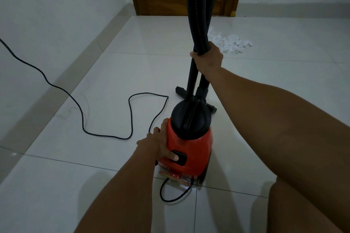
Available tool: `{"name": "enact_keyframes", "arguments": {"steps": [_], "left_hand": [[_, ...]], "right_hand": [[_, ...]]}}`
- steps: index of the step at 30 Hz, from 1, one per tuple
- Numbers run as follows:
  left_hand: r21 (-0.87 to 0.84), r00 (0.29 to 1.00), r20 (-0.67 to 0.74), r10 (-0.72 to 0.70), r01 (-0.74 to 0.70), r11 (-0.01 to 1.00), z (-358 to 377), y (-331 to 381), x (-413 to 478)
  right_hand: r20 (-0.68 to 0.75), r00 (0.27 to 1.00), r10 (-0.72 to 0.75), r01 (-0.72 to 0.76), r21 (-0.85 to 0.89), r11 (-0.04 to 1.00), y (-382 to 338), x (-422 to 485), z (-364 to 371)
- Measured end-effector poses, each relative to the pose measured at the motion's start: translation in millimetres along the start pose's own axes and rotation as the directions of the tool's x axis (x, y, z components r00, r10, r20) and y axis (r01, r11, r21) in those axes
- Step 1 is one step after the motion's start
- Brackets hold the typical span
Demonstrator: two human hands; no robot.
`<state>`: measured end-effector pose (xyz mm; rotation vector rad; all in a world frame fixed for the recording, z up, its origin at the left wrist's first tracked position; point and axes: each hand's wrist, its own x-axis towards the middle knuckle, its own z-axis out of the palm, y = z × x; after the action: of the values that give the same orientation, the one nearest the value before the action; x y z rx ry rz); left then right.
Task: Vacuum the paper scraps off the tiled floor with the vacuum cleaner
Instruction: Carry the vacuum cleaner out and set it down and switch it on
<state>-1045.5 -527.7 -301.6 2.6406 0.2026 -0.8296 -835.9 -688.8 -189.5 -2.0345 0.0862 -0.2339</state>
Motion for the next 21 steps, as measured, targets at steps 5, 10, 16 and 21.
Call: {"name": "enact_keyframes", "arguments": {"steps": [5, 10, 16, 21], "left_hand": [[-0.025, 0.996, 0.086, 0.038, -0.036, 0.999, -11.4, -1.3, 0.5], [-0.074, 0.978, 0.2, 0.058, -0.044, 0.996, -34.3, -8.1, 4.1], [-0.13, 0.978, 0.188, 0.094, -0.07, 0.989, -47.7, 6.0, -4.7], [-0.178, 0.987, 0.048, 0.154, -0.143, 0.973, -16.7, -10.1, 21.9]], "right_hand": [[0.005, 1.0, -0.014, 0.014, 0.003, 1.0, 2.2, -0.4, 2.4], [-0.007, 1.0, 0.016, -0.016, 0.027, 1.0, 1.1, -0.1, -0.6], [-0.01, 1.0, 0.011, -0.01, 0.02, 1.0, 0.4, -2.3, -6.6], [-0.019, 1.0, -0.01, 0.01, 0.023, 1.0, 3.5, -4.4, -1.6]]}}
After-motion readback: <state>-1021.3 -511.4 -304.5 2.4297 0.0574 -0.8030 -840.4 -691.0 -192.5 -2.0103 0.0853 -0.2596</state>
